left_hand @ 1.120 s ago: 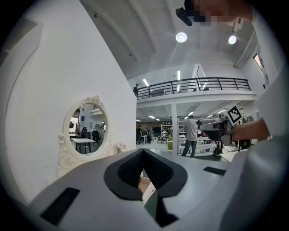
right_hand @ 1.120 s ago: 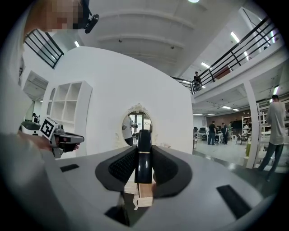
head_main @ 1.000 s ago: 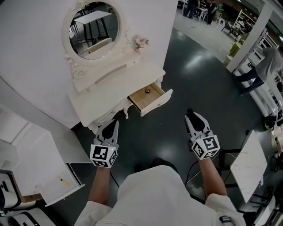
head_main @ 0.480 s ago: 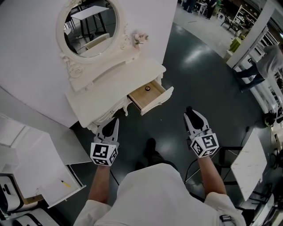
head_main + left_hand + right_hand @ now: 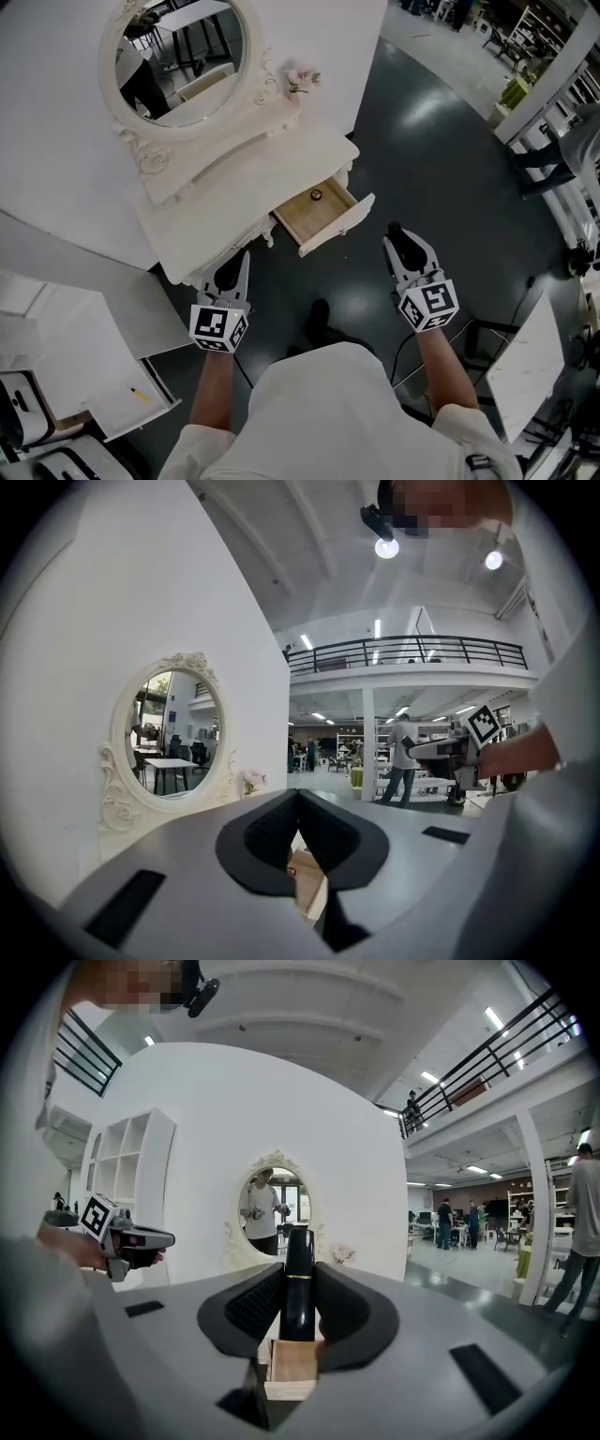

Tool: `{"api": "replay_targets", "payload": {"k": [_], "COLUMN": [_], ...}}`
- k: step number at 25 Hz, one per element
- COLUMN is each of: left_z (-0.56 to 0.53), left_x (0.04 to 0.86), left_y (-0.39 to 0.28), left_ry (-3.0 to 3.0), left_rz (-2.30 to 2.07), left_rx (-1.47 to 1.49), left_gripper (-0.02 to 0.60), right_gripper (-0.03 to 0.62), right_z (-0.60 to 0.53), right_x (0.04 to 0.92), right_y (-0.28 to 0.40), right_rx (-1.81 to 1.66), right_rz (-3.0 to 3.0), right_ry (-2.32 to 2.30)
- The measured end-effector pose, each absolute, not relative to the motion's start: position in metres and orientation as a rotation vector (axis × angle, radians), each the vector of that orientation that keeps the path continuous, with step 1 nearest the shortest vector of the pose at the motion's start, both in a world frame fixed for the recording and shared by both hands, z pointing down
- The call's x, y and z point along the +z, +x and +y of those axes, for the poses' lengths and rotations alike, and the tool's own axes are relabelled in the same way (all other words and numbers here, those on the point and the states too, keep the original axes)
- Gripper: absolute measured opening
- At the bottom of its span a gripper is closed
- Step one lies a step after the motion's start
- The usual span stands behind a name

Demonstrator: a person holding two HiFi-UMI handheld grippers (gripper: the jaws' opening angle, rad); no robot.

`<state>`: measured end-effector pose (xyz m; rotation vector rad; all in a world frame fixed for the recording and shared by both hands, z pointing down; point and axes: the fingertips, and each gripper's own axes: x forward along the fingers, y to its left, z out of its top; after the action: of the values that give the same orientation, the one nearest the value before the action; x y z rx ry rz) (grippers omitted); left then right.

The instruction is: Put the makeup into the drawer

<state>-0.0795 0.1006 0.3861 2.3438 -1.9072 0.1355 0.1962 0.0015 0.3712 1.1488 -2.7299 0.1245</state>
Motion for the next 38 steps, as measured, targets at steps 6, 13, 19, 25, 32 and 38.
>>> {"api": "replay_targets", "payload": {"k": [6,13,19,25,32,38], "left_z": [0.052,0.007,-0.014,-0.027,-0.055,-0.087], "left_x": [0.391,0.397,0.4,0.402,0.404,0.412], "left_y": [-0.08,-0.069,-0.069,-0.082,-0.117,-0.138], "left_ry": [2.296,2.251,2.235,2.218,2.245,2.304], "left_rz": [-1.943,-1.978,-1.986,-1.988,-1.958,-1.888], "left_rx": [0.149,0.159,0.177,0.19,0.192,0.209], "left_gripper": [0.015,0.015,0.015,0.015,0.015,0.015], "right_gripper": [0.115,0.114,0.115,0.115,0.115,0.115], "right_z": [-0.054,-0.11,-0.131,-0.145,-0.156,-0.164], "right_x": [0.379,0.39,0.397,0.405,0.412,0.421], "right_y": [0.191,0.187,0.176,0.161,0.133,0.111], "right_rx": [0.116,0.122,0.131,0.172,0.185,0.204], "right_rz": [-2.744,-2.765,-2.776,-2.773,-2.74,-2.687], "right_ry": [1.081,0.998,0.948,0.946,0.978,1.005]}}
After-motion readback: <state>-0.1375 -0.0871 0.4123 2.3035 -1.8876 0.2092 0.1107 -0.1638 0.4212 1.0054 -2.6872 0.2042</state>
